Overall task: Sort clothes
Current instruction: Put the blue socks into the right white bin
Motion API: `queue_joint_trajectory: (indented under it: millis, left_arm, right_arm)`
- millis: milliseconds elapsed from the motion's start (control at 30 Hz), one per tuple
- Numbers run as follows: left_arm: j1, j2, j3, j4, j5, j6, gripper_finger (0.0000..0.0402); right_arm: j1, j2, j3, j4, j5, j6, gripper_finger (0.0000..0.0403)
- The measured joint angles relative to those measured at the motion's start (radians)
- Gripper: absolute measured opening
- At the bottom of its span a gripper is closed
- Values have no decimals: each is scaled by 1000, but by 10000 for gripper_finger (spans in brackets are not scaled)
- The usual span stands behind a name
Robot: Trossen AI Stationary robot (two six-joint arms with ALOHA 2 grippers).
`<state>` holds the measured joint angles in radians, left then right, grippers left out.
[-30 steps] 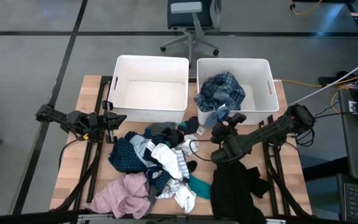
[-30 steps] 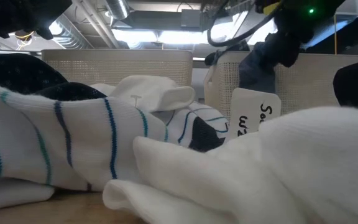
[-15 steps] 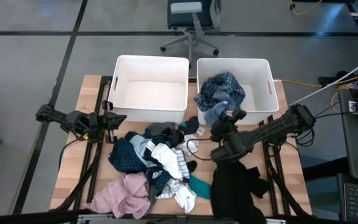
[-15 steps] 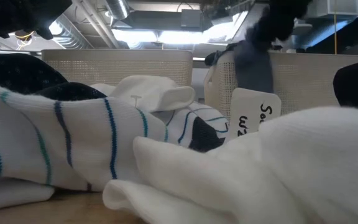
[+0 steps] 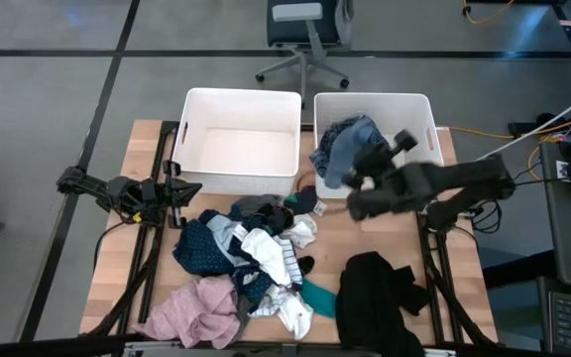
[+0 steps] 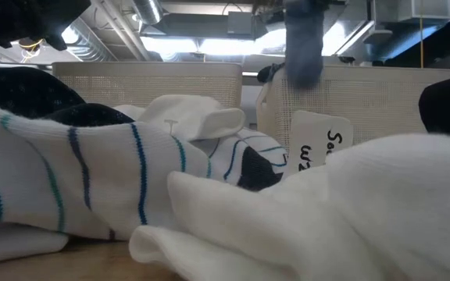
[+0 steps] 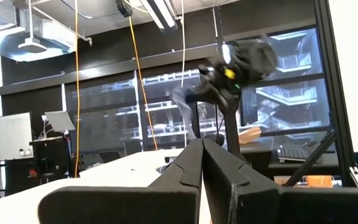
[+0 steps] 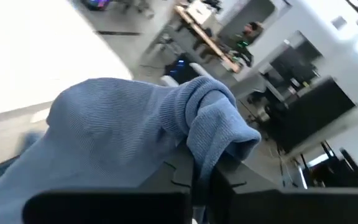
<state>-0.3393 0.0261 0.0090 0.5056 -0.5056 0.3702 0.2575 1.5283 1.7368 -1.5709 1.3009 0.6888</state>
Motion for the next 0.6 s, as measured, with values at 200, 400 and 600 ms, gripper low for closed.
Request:
queue_joint_trajectory:
  millis: [200,400,600]
  left_arm:
    - [0,0,0,1,0,0,1]
    - [0,0,0,1,0,5,1]
    - [0,0,0,2,0,7,1]
  right_arm:
    - [-139,-77,11,-1,-8,-43,15]
    - [-291,-102,10,0,-106,-43,28]
    - [-435,-92,7,1,-310,38,30]
